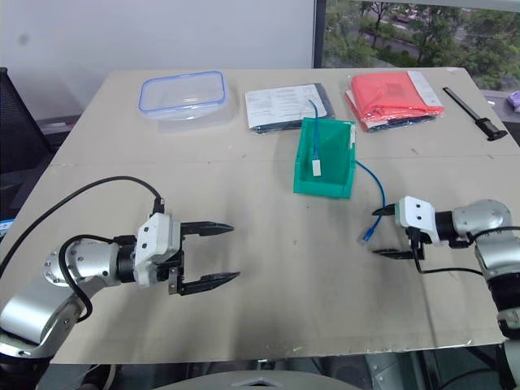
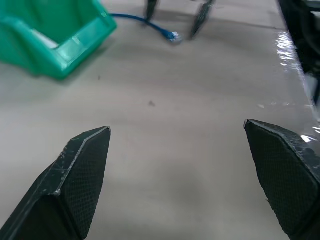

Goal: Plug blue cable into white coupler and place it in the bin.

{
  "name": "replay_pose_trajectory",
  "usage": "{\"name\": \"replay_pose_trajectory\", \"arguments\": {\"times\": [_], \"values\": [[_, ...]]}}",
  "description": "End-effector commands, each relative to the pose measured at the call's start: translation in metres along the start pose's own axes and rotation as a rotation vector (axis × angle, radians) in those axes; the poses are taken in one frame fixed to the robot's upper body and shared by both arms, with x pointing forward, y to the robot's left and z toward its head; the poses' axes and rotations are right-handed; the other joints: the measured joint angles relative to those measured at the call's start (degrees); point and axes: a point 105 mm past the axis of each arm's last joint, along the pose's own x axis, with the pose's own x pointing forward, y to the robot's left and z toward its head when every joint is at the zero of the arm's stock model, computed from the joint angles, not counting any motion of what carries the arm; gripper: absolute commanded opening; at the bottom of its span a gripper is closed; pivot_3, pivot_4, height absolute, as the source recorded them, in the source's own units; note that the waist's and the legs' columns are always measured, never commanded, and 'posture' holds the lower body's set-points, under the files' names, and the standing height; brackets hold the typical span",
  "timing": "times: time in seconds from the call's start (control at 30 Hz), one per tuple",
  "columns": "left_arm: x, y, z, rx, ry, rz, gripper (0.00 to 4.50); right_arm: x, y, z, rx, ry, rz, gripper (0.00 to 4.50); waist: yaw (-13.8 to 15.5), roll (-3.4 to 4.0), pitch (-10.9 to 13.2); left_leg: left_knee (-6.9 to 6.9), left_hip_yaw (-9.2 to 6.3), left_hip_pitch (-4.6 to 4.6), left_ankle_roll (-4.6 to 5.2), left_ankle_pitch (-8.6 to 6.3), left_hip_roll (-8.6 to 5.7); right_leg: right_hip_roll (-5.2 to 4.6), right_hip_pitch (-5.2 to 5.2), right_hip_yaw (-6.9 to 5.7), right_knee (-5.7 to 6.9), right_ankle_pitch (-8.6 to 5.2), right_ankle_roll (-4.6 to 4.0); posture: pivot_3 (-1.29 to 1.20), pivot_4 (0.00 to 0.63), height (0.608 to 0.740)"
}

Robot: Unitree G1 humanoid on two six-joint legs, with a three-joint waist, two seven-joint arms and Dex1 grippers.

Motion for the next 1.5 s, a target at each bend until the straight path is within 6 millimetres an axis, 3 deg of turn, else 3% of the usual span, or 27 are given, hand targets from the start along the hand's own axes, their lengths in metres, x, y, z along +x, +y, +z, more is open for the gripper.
{"name": "replay_pose_trajectory", "arguments": {"times": [0.03,0.2,0.4,0.53,0.57,0.83,0.97,1.13,1.3,1.47,1.5], "values": [[-0.003,-0.003,0.013,0.04,-0.001,-0.042,4.39,0.004,-0.007,0.003,-0.034,0.026,0.061,4.49,0.0,-0.03,0.1,0.04,0.01,0.03,0.0,0.0,0.0,0.0,0.02,0.0,0.04,0.0,0.0,0.0,0.15,0.737],[-0.003,-0.002,0.013,0.038,0.011,-0.031,4.39,0.008,-0.008,0.002,-0.033,0.054,0.137,4.49,0.0,-0.05,0.1,0.15,0.01,0.04,0.0,0.01,0.0,0.01,0.02,0.02,0.17,0.0,-0.01,0.0,0.15,0.737],[-0.003,-0.004,0.007,0.042,0.035,-0.012,4.5,0.015,-0.007,0.008,-0.036,0.05,0.196,2.02,-0.3,-0.06,0.1,0.21,0.0,0.12,-0.07,0.06,0.01,0.02,0.04,0.05,0.32,0.01,-0.02,0.0,0.15,0.737],[-0.002,-0.004,0.006,0.043,0.034,-0.009,4.5,0.022,-0.004,0.013,-0.04,0.036,0.227,0.1,-0.6,-0.07,0.1,0.23,-0.01,0.14,-0.11,0.09,0.02,0.02,0.05,0.06,0.37,0.02,-0.03,0.0,0.15,0.737],[-0.002,-0.004,0.006,0.044,0.035,-0.008,4.5,0.023,-0.003,0.015,-0.038,0.028,0.234,0.04,-0.7,-0.07,0.1,0.23,-0.01,0.14,-0.11,0.1,0.02,0.02,0.05,0.06,0.37,0.02,-0.04,0.0,0.15,0.737],[-0.004,0.001,0.004,0.043,0.047,0.008,4.5,0.05,0.016,0.046,0.097,-0.07,0.276,0.04,-1.2,-0.07,0.1,0.21,-0.1,0.12,-0.13,0.1,0.09,0.05,0.04,-0.04,0.43,0.03,-0.02,0.0,0.15,0.737],[-0.003,0.007,0.003,0.043,0.054,0.023,4.5,0.085,0.023,0.067,0.119,-0.106,0.253,0.04,-1.3,-0.07,0.1,0.21,-0.11,0.12,-0.13,0.1,0.1,0.08,0.02,-0.07,0.45,0.03,-0.02,0.0,0.15,0.737],[-0.002,0.021,-0.007,0.014,0.101,0.091,4.5,0.119,0.012,0.087,0.166,-0.122,0.145,0.04,-1.5,-0.13,0.0,0.23,-0.1,0.16,-0.23,0.16,0.1,0.14,0.03,-0.04,0.54,0.04,-0.03,0.0,0.15,0.737],[0.008,0.029,-0.017,-0.019,0.149,0.126,4.5,0.13,0.001,0.1,0.214,-0.145,0.037,0.04,-1.3,-0.18,0.0,0.24,-0.19,0.21,-0.41,0.28,0.1,0.22,0.01,0.0,0.75,0.07,-0.08,0.0,0.15,0.737],[0.024,0.037,-0.023,-0.009,0.159,0.153,4.5,0.111,0.003,0.114,0.257,-0.255,0.009,1.96,-0.8,-0.19,0.0,0.25,-0.28,0.17,-0.42,0.28,0.09,0.24,-0.01,-0.04,0.87,0.06,-0.08,0.0,0.15,0.737],[0.028,0.039,-0.025,0.003,0.163,0.156,4.5,0.104,0.003,0.117,0.258,-0.283,-0.004,2.53,-0.6,-0.19,0.0,0.25,-0.3,0.16,-0.42,0.28,0.08,0.24,-0.01,-0.05,0.87,0.06,-0.08,0.0,0.15,0.737]]}}
